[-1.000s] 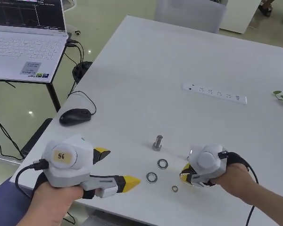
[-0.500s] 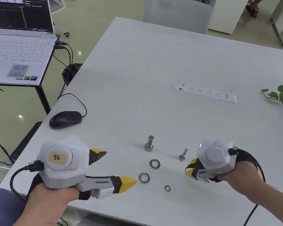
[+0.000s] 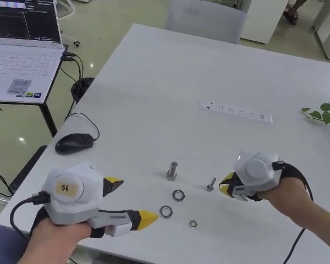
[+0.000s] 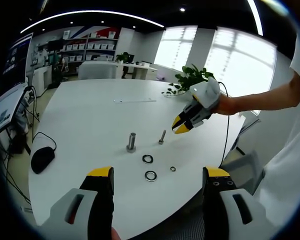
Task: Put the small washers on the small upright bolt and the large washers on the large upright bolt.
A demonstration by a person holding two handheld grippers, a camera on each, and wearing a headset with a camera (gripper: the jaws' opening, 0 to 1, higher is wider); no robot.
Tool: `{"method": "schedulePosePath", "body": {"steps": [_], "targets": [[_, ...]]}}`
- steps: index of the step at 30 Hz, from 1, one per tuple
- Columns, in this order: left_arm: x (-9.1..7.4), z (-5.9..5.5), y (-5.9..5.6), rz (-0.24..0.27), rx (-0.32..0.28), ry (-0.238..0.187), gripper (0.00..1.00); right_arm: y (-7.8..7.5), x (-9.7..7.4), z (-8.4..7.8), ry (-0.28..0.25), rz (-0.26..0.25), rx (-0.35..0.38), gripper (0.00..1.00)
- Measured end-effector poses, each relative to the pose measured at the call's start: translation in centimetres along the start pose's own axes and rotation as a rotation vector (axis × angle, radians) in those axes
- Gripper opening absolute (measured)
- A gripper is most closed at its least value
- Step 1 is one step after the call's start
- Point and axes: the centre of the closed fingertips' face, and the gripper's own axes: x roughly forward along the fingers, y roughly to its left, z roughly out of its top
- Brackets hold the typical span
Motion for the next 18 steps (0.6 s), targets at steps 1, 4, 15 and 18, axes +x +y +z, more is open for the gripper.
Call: {"method": "schedulePosePath", "body": {"steps": [1, 4, 15, 18], "targets": [[0.0, 0.0, -0.1, -0.001, 0.002, 0.001, 0.72, -0.1, 0.1, 0.1, 0.002, 0.001, -0.002, 0.13], [0.0, 0.0, -0.1, -0.003, 0.003, 0.003, 0.72, -0.6, 0.2, 0.5, 0.005, 0.004, -0.009, 0.13], [-0.1, -0.1, 0.0, 0.004, -0.002, 0.004, 0.72, -1.3, 1.3, 1.3, 0.034, 0.025, -0.032, 0.13], [-0.2, -0.2, 0.1, 0.008, -0.008, 0.003, 0.72, -1.4, 1.6, 1.1, 0.044, 0.03, -0.032, 0.13]]}}
